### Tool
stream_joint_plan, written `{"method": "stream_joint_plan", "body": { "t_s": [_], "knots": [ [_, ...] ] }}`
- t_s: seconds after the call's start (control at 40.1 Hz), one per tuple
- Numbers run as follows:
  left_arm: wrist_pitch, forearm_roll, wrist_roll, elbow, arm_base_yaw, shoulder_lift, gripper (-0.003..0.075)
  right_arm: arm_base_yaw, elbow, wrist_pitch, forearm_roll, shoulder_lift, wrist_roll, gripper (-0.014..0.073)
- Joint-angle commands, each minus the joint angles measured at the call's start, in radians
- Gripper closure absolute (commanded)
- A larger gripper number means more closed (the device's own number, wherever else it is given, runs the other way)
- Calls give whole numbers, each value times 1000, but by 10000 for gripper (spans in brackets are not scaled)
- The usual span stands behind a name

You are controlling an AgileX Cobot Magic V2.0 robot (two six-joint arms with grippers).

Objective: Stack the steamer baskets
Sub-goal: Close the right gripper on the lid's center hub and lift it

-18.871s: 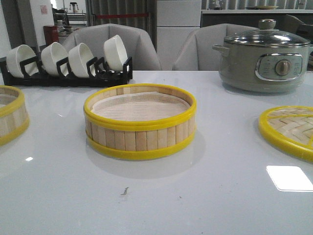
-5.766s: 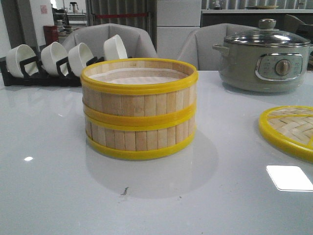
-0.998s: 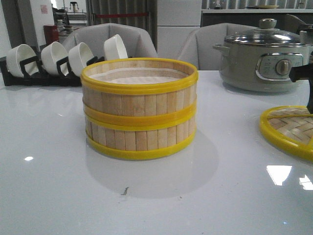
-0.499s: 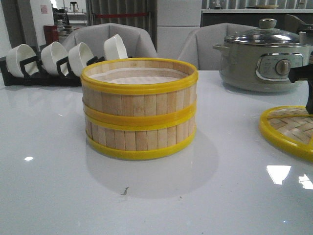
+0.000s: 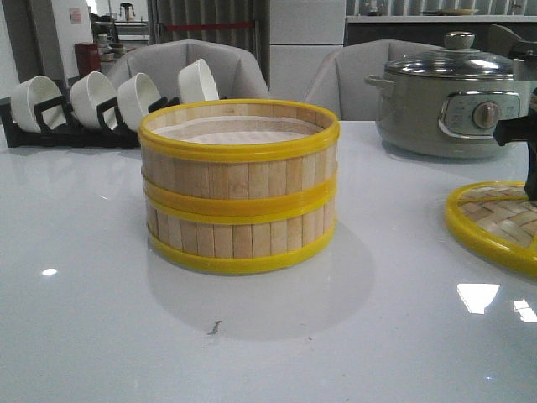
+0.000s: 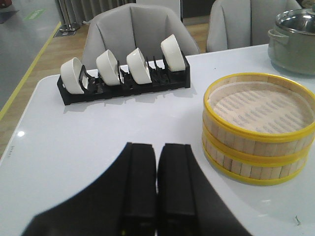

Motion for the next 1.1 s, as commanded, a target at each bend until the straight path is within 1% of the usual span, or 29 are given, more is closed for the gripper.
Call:
{"method": "stream_joint_plan", "body": {
  "t_s": [0.0,0.324,0.374,0.449,0.574,0.649,0.874,1.073],
  "knots": [
    [-81,8,-8,-25,-2,18,636,-5,-34,-24,-3,-52,-11,230],
    [-81,8,-8,-25,-2,18,636,-5,-34,-22,-3,-52,-11,232],
    [-81,8,-8,-25,-2,18,636,-5,-34,-22,-3,-52,-11,249],
    [-81,8,-8,-25,-2,18,636,-5,-34,-20,-3,-52,-11,323],
    [-81,8,-8,-25,-2,18,636,-5,-34,-18,-3,-52,-11,504],
    [-81,8,-8,-25,-2,18,636,-4,-34,-14,-3,-52,-11,572],
    [-81,8,-8,-25,-2,18,636,2,-38,-2,-3,-61,-11,566],
    [-81,8,-8,-25,-2,18,636,54,-115,72,-3,-124,-11,566]
  ]
}}
